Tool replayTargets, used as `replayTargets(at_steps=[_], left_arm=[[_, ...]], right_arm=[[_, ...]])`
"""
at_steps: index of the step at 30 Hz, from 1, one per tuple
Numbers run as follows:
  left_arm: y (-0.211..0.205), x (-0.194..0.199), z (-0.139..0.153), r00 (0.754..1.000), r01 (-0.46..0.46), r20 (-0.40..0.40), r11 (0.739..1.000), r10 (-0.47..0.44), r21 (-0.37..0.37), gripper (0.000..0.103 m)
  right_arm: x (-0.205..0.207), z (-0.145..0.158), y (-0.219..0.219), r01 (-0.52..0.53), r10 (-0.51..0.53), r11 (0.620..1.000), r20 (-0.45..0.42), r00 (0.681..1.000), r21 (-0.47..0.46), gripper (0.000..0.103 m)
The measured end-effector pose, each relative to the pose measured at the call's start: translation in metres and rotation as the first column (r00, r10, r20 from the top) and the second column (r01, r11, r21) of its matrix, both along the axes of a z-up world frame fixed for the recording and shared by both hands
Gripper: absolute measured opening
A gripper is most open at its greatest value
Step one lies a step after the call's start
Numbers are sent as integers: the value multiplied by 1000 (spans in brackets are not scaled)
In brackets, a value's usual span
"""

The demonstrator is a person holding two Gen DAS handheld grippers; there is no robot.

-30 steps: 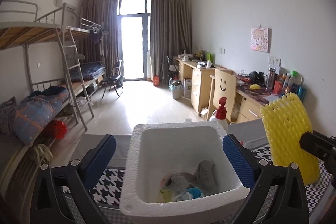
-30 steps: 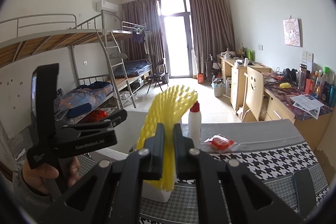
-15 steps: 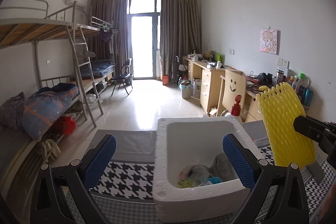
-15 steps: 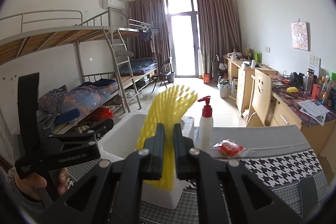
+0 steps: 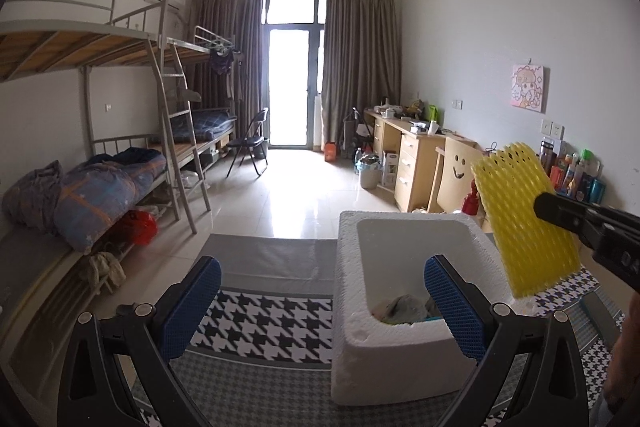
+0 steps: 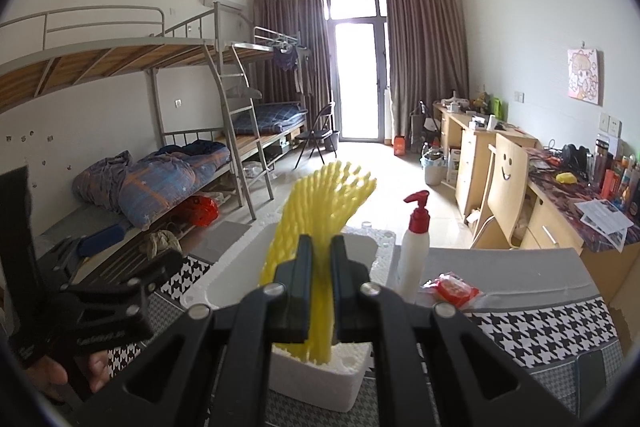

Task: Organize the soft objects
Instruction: 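Lower the yellow mesh into the foam box and open the right tool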

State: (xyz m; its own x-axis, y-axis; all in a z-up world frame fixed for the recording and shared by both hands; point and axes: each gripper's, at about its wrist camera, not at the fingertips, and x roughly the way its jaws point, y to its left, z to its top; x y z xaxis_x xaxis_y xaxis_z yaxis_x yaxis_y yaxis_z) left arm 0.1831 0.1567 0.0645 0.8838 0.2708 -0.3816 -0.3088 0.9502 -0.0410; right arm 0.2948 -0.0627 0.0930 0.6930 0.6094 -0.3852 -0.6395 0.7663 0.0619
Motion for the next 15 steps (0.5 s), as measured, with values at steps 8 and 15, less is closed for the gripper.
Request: replayTargets(at_steps=[8,15], left_arm=[[2,-8,-6,1000,-3,-10,1000,3,-15,102],[5,-13,-10,1000,-8,-20,1000,8,-19,102]], right_arm=[[12,-5,13,-13,12,1000,-34,999,-22,11],[17,-10,21,-26,24,999,-68,997,-36,11]])
